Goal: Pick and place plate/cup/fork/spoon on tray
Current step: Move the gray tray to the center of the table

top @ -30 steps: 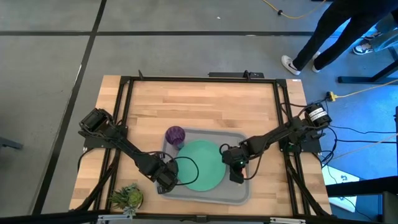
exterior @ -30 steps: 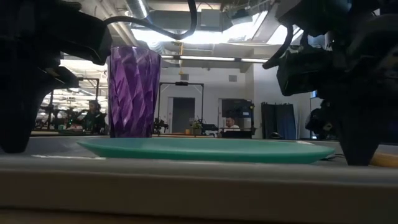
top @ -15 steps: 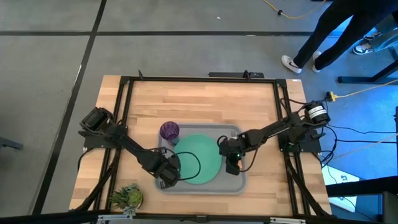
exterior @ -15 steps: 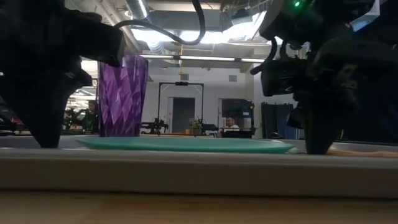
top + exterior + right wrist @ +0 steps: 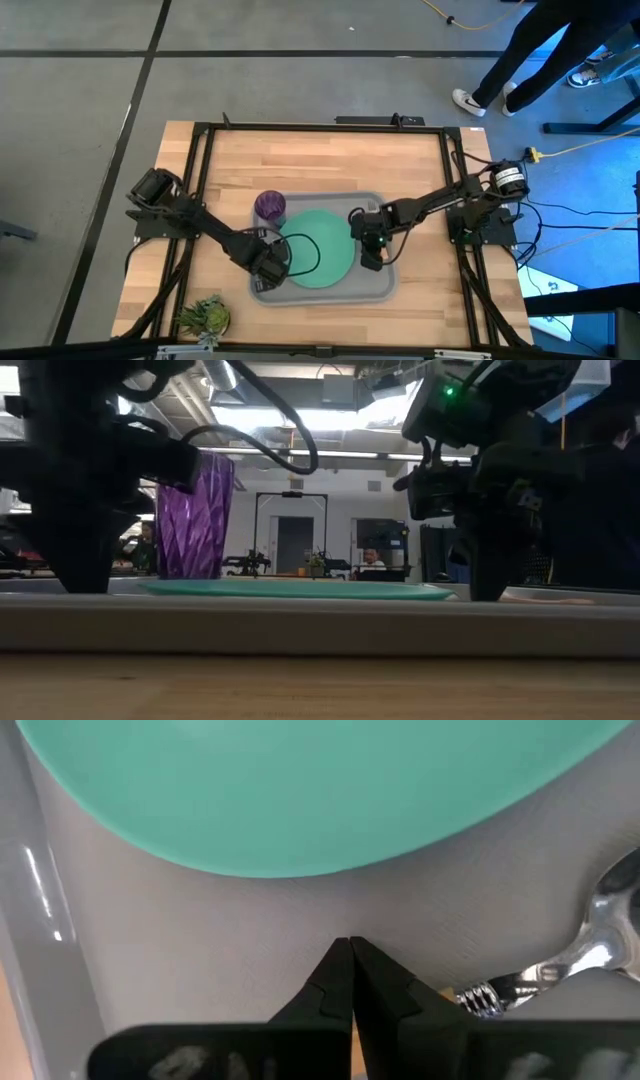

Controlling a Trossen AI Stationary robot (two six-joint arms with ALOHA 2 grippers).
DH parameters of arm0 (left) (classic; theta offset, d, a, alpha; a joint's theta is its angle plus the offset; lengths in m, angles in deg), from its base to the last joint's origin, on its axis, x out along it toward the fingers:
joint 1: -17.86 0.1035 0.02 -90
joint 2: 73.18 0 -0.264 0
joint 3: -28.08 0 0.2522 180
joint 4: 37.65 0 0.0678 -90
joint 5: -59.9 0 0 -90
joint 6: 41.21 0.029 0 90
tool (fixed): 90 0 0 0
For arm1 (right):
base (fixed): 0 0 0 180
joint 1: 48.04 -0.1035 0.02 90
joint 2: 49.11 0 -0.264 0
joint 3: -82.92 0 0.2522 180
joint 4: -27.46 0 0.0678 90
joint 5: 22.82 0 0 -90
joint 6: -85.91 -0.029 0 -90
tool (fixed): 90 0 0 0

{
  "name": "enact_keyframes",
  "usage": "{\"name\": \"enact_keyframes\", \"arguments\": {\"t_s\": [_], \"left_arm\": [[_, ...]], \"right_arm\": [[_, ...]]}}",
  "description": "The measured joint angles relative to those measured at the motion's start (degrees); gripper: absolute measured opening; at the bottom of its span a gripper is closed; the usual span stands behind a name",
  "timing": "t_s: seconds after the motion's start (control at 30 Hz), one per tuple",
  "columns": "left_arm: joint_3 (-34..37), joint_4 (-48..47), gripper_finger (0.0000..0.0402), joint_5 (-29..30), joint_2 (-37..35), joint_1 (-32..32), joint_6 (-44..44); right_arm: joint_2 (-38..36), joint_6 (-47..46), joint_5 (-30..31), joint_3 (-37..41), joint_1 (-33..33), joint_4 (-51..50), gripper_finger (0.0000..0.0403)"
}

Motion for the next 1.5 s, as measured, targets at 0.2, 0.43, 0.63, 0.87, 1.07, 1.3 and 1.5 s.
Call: {"name": "enact_keyframes", "arguments": {"t_s": [0.2,0.43,0.63,0.87,1.07,1.3,1.5], "left_arm": [[0.1,-0.2,0.0,0.0,0.1,2.2,4.5],[0.2,-0.6,0.0,1.4,0.2,5.3,8.8],[0.2,-0.7,0.0,1.8,0.3,7.0,10.4],[0.3,-0.7,0.0,3.4,0.3,8.2,11.6],[0.4,-0.9,0.0,5.3,0.4,9.2,12.0],[0.5,-0.9,0.0,5.7,-0.5,9.5,11.6],[0.6,-0.9,0.0,5.2,-4.5,9.4,9.9]], "right_arm": [[0.0,0.2,0.1,0.1,1.4,-0.2,0.0003],[0.0,1.7,0.6,0.1,3.3,-0.3,0.0003],[0.0,3.6,0.6,0.1,4.7,-0.3,0.0003],[0.1,5.6,1.1,0.1,6.5,-0.7,0.0003],[0.1,7.1,1.4,0.1,7.3,-0.7,0.0003],[-0.6,7.9,2.1,0.2,7.4,-0.4,0.0003],[-3.5,8.0,4.0,0.5,7.5,-1.9,0.0003]]}}
